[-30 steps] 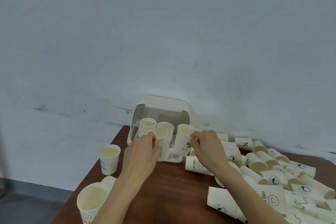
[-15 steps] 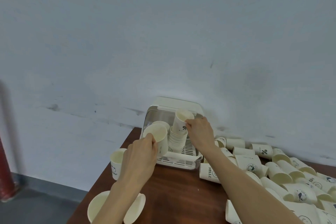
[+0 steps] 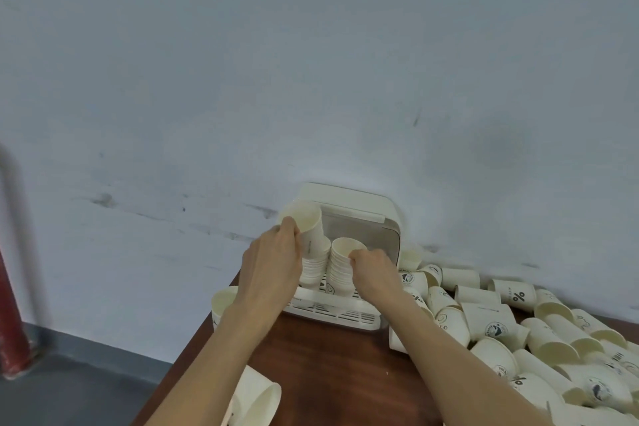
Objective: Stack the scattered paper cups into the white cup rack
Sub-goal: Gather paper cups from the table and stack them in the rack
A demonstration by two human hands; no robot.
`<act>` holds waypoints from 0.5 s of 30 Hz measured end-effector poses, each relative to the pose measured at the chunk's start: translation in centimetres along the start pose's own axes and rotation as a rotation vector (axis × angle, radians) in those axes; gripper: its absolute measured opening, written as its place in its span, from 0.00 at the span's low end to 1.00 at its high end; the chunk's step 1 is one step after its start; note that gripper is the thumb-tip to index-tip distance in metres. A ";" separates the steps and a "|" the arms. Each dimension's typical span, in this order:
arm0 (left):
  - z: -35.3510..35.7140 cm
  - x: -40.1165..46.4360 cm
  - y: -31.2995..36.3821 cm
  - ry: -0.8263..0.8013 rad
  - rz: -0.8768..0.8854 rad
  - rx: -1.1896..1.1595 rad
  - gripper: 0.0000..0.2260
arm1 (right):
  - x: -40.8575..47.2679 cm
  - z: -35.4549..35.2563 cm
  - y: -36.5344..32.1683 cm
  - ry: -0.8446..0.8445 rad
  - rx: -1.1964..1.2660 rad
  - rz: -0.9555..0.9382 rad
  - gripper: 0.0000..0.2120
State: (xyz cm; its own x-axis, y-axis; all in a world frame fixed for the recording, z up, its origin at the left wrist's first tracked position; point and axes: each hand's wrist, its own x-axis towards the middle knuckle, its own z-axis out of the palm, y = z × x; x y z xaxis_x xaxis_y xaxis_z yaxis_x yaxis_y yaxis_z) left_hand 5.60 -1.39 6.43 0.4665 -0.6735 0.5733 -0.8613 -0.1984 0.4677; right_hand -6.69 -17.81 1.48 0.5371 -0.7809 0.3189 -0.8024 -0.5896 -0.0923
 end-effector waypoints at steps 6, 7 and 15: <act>3.5 3.2 -0.1 0.028 0.113 0.013 0.05 | -0.6 1.4 -0.1 0.038 -0.042 -0.035 0.09; 4.1 3.4 -0.3 0.021 0.123 0.030 0.05 | -0.7 1.5 -0.2 0.042 -0.042 -0.031 0.09; 6.8 3.7 -1.3 -0.094 0.159 0.239 0.06 | -1.4 1.3 -0.6 0.035 -0.062 -0.013 0.12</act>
State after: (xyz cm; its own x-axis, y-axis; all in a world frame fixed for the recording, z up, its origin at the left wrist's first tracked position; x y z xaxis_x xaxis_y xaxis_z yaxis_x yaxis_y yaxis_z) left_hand 7.02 -8.46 3.34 0.3105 -0.7703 0.5570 -0.9504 -0.2391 0.1991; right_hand -6.61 -16.64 -0.12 0.5391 -0.7648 0.3527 -0.8104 -0.5851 -0.0301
